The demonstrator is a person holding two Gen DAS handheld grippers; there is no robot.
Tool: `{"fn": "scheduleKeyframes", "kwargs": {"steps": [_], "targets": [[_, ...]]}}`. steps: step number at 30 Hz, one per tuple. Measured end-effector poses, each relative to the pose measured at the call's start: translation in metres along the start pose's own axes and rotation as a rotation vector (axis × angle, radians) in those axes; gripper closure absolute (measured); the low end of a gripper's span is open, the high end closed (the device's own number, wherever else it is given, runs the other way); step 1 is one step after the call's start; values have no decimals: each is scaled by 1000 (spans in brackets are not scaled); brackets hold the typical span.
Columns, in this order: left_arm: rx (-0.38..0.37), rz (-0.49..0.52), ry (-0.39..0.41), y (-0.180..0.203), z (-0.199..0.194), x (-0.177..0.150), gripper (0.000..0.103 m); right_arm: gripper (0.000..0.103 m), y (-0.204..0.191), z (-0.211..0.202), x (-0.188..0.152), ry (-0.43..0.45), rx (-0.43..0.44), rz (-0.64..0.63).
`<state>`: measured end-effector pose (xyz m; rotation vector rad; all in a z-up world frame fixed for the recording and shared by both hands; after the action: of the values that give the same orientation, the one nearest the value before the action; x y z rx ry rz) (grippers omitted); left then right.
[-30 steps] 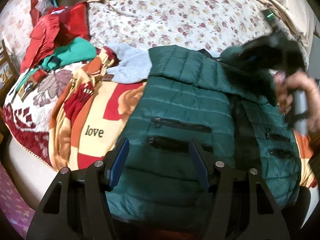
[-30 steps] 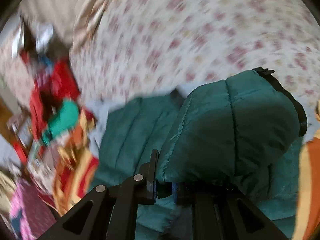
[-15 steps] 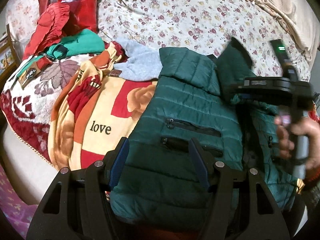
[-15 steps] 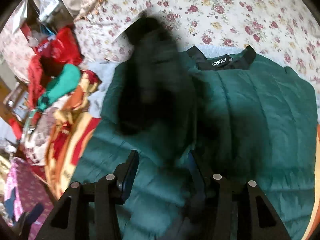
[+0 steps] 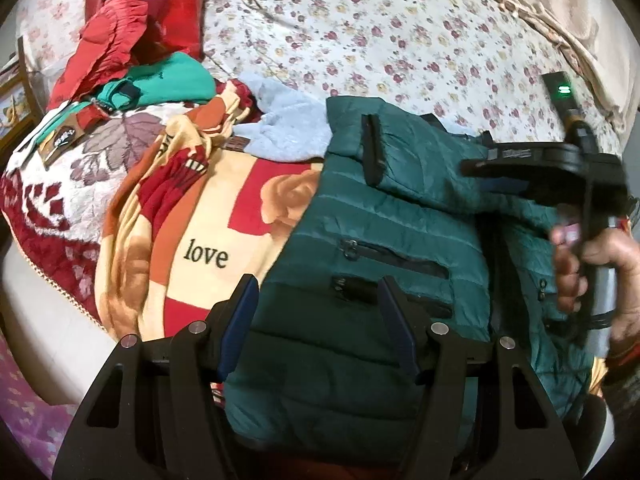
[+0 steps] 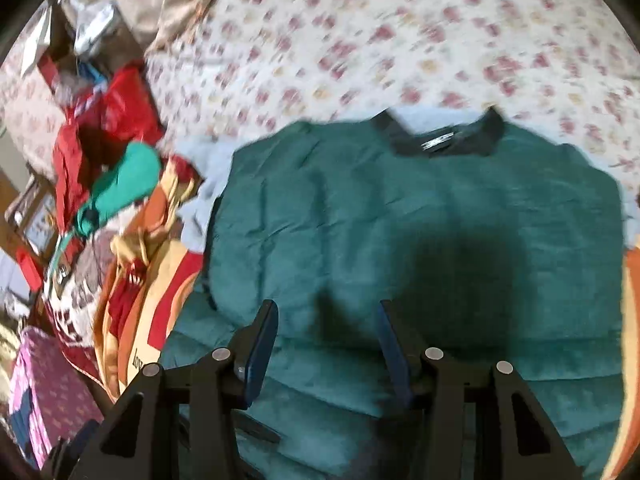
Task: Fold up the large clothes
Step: 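Fold the grasped sleeve and side panel across the jacket body toward the left gripper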
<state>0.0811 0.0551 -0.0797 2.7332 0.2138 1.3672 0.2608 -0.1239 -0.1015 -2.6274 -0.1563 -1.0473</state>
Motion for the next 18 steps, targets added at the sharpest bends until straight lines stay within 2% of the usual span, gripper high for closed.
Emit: {"fn": "scheduleKeyframes", "kwargs": {"steps": [6, 10, 13, 18], "targets": [[72, 13, 33, -23, -15, 3, 41, 54, -12, 63, 13, -51, -127, -88], [127, -23, 29, -48, -22, 1, 41, 54, -7, 68, 29, -31, -162, -69], [150, -58, 31, -61, -30, 2, 41, 54, -11, 45, 27, -10, -108, -46], [157, -53, 64, -52, -44, 4, 41, 54, -16, -23, 1, 25, 71, 49]]}}
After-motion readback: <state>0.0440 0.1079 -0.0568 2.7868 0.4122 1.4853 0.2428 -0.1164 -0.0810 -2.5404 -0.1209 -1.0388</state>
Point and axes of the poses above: each gripper's, at about its wrist camera, not at the fingertips, and z roughly the way its jaws point, y to its right, x to its top, the point moved 4 cm from there along z, roughly the way its jaws point, and after that the axes turned 9 degrees about y, right-handed, at the moved point
